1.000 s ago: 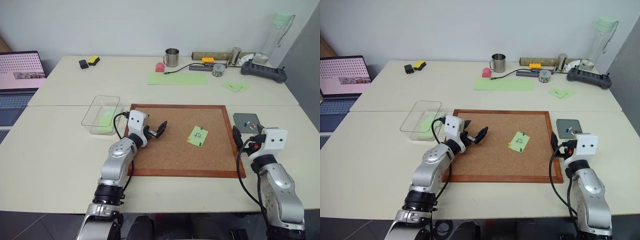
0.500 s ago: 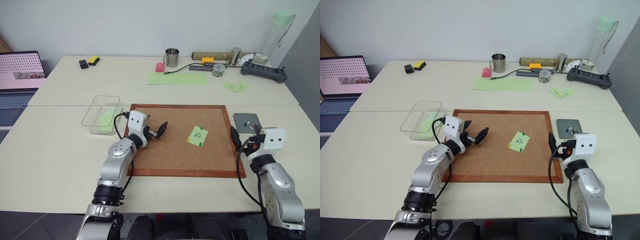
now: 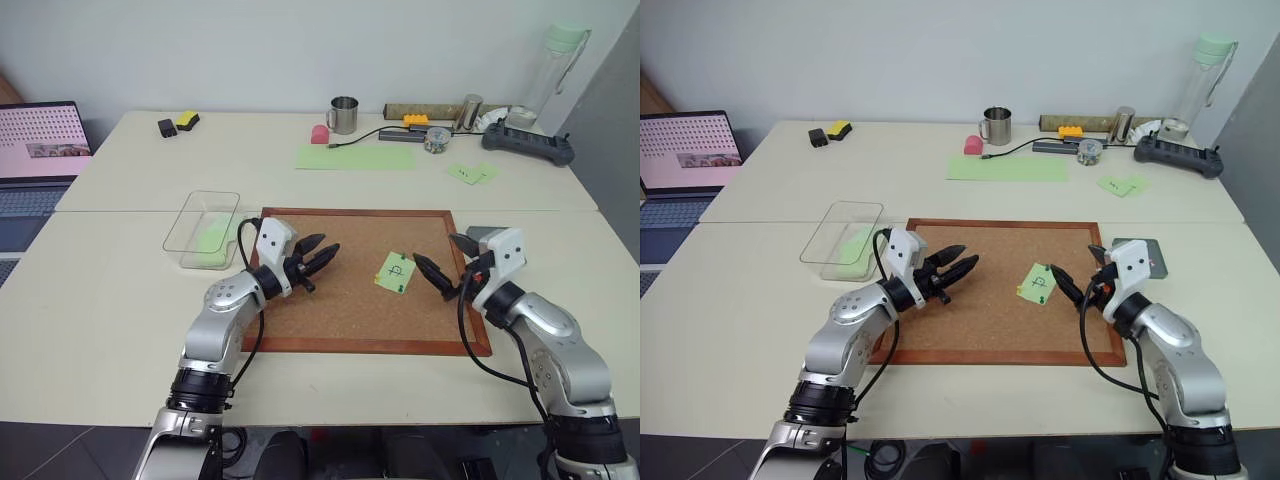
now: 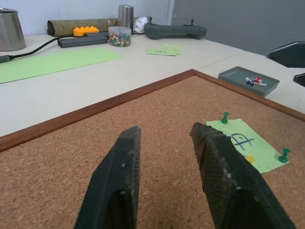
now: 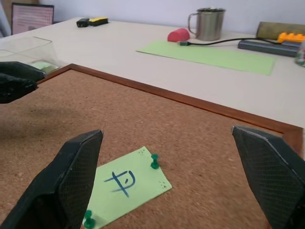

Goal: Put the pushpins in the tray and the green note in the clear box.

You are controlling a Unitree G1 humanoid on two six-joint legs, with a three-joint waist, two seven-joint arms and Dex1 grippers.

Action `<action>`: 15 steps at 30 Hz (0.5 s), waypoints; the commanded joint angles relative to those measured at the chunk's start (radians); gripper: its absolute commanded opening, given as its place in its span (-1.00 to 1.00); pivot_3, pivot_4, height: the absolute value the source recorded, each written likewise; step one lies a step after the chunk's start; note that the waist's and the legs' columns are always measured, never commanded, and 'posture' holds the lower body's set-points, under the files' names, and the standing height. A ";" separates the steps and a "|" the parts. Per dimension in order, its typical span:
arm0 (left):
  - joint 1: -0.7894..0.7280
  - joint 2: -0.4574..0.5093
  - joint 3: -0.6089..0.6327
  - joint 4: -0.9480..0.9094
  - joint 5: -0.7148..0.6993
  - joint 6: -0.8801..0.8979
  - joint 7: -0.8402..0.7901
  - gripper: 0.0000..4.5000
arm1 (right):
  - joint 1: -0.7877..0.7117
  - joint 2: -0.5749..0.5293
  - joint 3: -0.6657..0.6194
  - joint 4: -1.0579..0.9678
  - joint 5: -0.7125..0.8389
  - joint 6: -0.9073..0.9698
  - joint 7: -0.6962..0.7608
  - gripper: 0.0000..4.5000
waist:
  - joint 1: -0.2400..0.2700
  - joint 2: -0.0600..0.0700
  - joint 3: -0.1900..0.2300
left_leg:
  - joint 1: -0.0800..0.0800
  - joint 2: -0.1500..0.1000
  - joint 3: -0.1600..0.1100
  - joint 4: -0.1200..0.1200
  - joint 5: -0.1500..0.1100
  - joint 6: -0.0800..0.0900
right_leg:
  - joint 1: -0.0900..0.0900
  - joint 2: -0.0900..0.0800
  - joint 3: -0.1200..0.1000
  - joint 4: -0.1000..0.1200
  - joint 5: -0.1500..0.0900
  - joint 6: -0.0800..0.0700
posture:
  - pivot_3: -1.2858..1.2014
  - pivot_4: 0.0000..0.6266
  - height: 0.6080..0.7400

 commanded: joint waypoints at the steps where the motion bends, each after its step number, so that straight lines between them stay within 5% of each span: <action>1: 0.012 0.020 -0.025 -0.038 0.012 -0.025 -0.030 -0.65 | -0.040 0.030 0.028 0.044 -0.021 -0.032 0.002 1.00 | 0.001 0.000 0.000 | 0.000 0.000 0.000 0.000 0.000 0.000 | 0.000 0.000 0.000 0.000 0.000 0.000 | 0.03 -0.52 1.00; 6: 0.031 0.014 -0.036 -0.064 0.002 -0.009 -0.027 -0.99 | -0.062 0.062 0.035 0.075 -0.017 -0.032 0.003 1.00 | 0.001 0.000 0.000 | 0.000 0.000 0.000 0.000 0.000 0.000 | 0.000 0.000 0.000 0.000 0.000 0.000 | 0.03 -0.52 1.00; 15: 0.044 0.012 -0.077 -0.038 0.032 0.023 -0.011 -0.99 | -0.088 0.075 0.059 0.133 -0.042 -0.042 0.006 1.00 | 0.000 0.000 0.000 | 0.000 0.000 0.000 0.000 0.000 0.000 | 0.000 0.000 0.000 0.000 0.000 0.000 | 0.03 -0.52 1.00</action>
